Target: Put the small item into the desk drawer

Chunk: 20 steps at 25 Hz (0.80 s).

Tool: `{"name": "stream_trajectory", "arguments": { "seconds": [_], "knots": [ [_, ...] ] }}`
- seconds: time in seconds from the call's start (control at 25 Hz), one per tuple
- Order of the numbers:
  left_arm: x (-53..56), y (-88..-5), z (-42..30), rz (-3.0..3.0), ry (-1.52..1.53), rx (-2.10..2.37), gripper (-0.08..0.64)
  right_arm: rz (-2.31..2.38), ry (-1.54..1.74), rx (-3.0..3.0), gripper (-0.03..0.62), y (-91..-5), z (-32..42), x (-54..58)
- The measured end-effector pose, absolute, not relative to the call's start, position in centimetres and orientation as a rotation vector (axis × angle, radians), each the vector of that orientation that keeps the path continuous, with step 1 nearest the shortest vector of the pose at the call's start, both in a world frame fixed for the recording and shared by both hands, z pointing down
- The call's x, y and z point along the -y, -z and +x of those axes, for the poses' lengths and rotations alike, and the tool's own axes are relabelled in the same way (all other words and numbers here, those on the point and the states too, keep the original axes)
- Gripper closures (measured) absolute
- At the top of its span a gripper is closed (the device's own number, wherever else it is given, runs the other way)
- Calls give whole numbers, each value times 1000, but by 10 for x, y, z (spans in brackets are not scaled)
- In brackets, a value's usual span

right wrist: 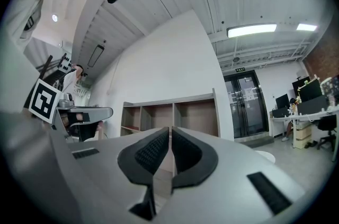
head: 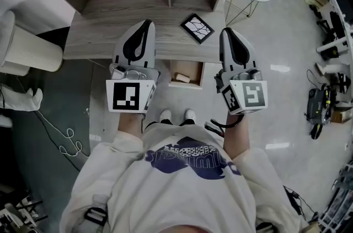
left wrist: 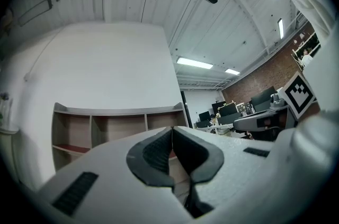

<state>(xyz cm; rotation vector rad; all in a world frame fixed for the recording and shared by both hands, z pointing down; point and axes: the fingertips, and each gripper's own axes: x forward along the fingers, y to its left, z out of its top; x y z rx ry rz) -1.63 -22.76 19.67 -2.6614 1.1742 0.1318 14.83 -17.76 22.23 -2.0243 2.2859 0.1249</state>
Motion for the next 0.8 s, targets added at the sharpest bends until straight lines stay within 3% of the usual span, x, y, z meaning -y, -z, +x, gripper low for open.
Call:
{"name": "stream_trajectory", "arguments": {
  "seconds": [0.8],
  "knots": [
    [231, -199, -21, -2668, -149, -1186, 550, -2107, -226, -2310, 594, -224, 137, 179]
  ]
}}
